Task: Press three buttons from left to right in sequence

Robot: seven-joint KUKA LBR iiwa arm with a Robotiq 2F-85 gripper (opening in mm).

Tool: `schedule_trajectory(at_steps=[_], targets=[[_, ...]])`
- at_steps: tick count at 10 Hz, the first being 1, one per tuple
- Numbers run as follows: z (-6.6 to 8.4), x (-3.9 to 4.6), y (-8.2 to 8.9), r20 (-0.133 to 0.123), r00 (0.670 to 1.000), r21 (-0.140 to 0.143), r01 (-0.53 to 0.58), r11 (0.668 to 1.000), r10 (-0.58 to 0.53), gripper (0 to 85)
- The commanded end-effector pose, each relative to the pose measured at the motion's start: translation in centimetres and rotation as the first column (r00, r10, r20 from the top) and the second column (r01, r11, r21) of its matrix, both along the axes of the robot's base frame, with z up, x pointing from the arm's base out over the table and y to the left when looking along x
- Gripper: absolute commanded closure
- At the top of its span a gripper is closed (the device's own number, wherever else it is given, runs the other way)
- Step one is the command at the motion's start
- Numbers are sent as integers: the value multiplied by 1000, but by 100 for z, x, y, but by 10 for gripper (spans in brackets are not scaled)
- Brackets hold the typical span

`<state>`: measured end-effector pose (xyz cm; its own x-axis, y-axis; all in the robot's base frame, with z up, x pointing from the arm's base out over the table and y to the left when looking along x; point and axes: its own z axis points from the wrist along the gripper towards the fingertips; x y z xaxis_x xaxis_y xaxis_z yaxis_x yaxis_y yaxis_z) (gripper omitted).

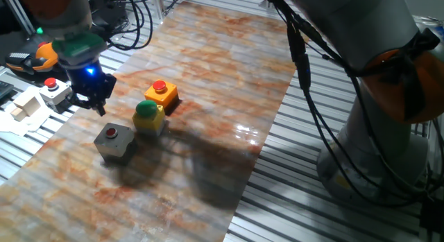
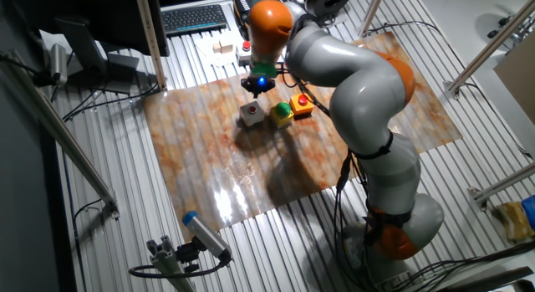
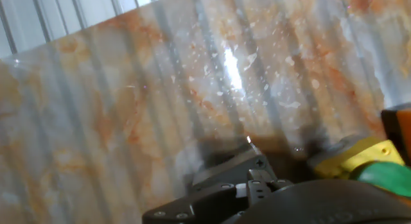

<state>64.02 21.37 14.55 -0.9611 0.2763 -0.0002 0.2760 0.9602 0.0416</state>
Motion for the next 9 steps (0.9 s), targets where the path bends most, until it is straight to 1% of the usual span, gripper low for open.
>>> schedule_trajectory(at_steps=[1, 2, 3, 5, 6, 8, 9], targets=[[-26, -15, 41, -3, 1000, 3, 6, 1000, -6, 680], [-52, -31, 107, 3, 1000, 0, 16, 1000, -16, 680], [-69, -56, 166, 5, 1000, -1, 20, 1000, -20, 510], [-68, -71, 230, 2, 1000, 20, 17, 1000, -17, 510], [-61, -82, 234, 1, 1000, -6, -6, 1000, 6, 510], [-103, -96, 308, -1, 1000, -6, 0, 1000, 0, 510], [-111, -105, 330, -12, 1000, 7, -1, 1000, 1, 510]])
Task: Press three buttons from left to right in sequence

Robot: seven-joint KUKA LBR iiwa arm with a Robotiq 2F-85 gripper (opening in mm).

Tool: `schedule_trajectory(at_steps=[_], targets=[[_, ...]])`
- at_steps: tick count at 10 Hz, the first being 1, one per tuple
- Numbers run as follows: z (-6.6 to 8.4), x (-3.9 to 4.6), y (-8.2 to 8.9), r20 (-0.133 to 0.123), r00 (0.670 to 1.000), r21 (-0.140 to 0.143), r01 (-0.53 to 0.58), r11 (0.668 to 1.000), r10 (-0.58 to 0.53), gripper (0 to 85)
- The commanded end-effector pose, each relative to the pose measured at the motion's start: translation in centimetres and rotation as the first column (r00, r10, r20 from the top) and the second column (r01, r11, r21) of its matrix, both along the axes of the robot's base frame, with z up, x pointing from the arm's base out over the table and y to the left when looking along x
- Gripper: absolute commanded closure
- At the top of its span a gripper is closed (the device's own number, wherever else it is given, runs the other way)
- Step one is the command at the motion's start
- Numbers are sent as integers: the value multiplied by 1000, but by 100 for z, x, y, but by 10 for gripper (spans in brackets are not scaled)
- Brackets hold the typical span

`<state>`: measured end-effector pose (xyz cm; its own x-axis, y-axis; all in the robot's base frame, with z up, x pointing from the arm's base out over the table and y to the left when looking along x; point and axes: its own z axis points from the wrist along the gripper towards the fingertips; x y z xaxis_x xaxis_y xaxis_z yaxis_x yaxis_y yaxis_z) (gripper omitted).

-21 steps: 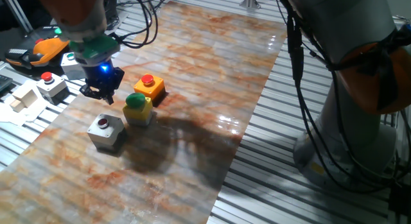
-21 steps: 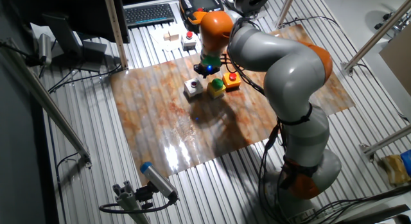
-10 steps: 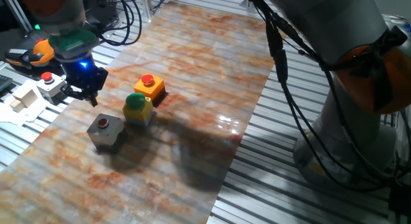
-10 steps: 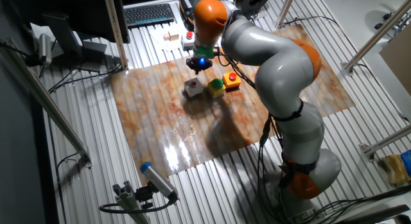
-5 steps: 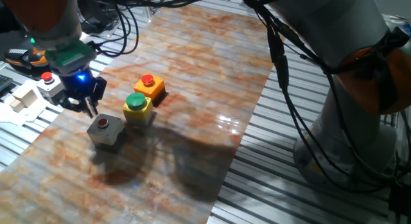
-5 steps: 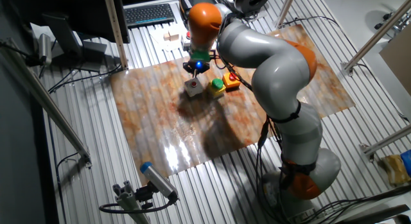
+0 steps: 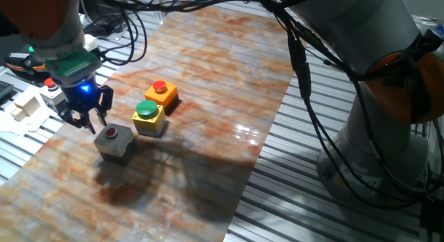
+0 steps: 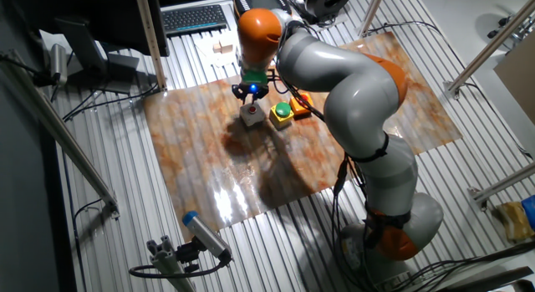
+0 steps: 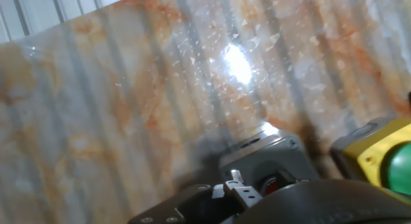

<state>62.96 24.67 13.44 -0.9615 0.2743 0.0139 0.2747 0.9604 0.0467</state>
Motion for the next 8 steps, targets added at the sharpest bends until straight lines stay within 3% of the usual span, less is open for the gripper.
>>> schedule_trajectory(at_steps=[1, 3, 8], targets=[[9, -3, -4, -7, 1000, 11, -7, 1000, 7, 510], [13, -5, -9, -16, 999, -7, -30, 1000, 30, 510], [12, -4, -6, -12, 1000, -9, -24, 1000, 24, 510]])
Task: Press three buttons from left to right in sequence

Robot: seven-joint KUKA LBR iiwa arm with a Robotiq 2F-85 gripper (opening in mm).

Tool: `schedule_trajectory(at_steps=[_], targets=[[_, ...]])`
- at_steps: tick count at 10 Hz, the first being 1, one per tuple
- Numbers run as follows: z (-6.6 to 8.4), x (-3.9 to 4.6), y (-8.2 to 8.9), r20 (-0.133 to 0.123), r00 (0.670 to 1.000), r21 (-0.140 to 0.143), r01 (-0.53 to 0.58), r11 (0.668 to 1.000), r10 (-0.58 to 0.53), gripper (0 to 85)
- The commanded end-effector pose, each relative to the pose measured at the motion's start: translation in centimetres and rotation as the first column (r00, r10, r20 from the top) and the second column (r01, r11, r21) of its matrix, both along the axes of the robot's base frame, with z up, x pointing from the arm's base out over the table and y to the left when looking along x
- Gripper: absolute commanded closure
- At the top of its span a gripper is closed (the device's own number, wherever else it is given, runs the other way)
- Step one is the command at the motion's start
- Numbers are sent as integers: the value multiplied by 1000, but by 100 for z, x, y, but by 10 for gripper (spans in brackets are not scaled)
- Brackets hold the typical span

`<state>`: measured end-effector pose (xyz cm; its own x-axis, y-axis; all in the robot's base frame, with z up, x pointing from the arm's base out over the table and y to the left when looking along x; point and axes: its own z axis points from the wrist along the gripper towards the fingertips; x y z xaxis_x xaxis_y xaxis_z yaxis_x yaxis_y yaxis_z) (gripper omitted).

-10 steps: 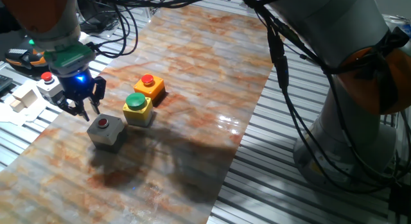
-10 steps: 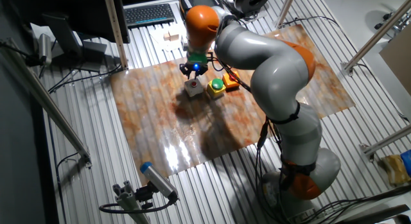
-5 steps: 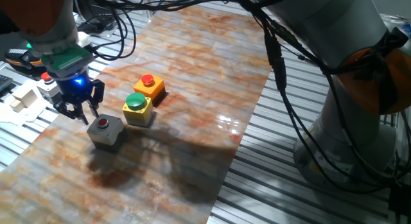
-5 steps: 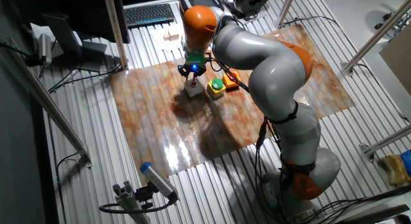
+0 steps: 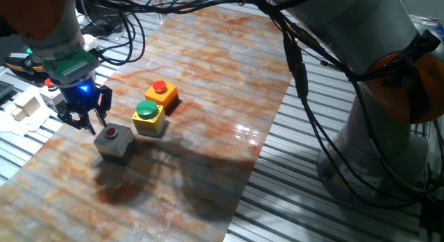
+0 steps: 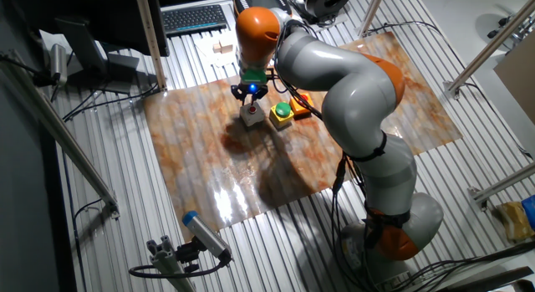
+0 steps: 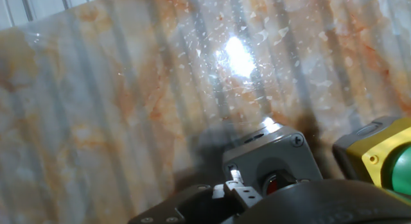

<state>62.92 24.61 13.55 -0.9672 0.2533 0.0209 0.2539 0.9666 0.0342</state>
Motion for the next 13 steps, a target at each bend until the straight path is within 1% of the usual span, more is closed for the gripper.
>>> schedule_trajectory(at_steps=[1, 3, 7, 8, 11, 12, 13], targets=[[1, 0, 0, 6, 1000, -3, 10, 1000, -10, 510], [1, 0, 0, 4, 998, 12, 55, 998, -55, 510], [1, 0, 0, 9, 992, 3, 128, 992, -128, 510], [1, 0, 0, 11, 991, -4, 137, 991, -137, 510], [1, 0, 0, 17, 990, -12, 142, 990, -141, 510], [1, 0, 0, 15, 989, 3, 148, 989, -148, 510], [1, 0, 0, 20, 987, 1, 157, 988, -157, 510]])
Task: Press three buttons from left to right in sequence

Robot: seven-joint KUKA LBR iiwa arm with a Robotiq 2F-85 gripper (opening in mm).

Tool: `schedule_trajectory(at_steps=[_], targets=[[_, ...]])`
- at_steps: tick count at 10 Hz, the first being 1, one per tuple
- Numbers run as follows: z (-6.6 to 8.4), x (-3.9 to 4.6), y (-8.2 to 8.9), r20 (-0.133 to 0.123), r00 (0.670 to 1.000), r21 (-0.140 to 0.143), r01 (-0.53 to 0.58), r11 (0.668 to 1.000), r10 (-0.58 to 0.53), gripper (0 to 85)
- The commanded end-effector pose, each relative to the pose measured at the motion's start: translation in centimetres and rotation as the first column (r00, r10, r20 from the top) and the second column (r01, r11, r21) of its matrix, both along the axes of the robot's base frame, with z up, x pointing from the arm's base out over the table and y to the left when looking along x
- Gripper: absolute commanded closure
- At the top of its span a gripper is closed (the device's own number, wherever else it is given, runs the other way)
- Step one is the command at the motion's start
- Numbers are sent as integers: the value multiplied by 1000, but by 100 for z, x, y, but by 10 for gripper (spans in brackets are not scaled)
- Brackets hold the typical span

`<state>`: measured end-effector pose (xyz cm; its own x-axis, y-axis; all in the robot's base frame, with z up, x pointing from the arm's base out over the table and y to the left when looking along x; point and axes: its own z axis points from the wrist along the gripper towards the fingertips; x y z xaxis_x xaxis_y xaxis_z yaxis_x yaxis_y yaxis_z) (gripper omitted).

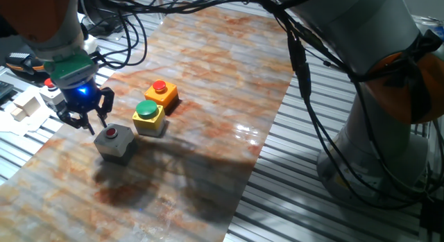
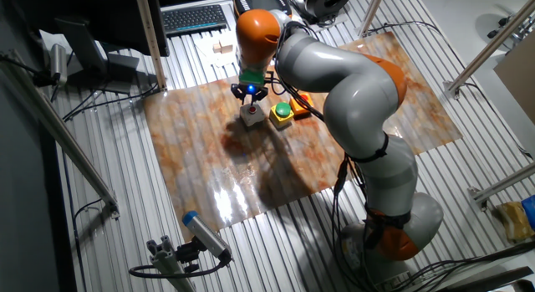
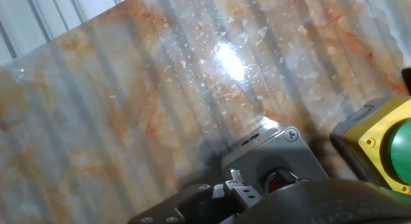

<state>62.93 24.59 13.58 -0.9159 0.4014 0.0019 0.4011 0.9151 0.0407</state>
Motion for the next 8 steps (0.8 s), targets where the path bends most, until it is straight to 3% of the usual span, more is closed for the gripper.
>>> schedule_trajectory(at_steps=[1, 5, 8], targets=[[-1, -1, 2, -1, 1000, -1, 4, 1000, -4, 510], [1, -112, -42, -4, 1000, 1, -6, 1000, 6, 510], [-57, -121, 9, 0, 1000, -3, 7, 1000, -7, 510]])
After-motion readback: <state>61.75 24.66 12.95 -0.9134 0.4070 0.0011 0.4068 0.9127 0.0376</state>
